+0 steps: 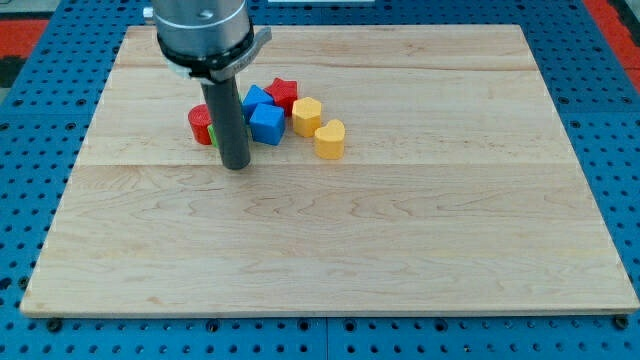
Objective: Nudge the red circle and green blocks into the group of blocks
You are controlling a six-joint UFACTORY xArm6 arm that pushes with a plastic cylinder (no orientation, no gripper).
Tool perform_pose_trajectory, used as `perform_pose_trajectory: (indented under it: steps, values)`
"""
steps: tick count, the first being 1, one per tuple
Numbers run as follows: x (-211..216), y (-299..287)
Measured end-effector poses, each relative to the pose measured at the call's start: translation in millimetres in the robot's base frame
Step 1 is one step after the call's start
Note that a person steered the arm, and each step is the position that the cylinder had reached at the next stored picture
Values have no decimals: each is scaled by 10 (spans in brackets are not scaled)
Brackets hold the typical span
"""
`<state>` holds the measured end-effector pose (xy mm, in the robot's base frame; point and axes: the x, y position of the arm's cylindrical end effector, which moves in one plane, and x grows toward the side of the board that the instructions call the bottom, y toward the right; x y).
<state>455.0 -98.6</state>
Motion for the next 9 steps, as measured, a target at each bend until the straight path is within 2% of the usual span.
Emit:
perform_pose_trajectory:
  steps: [1,2,4,5,7,8,9]
  values:
    - [388,-249]
    - [62,-706]
    - [-472,-581]
    - [-622,-400]
    - [-861,-524]
    - [-839,-719]
    - [-1203,-1254]
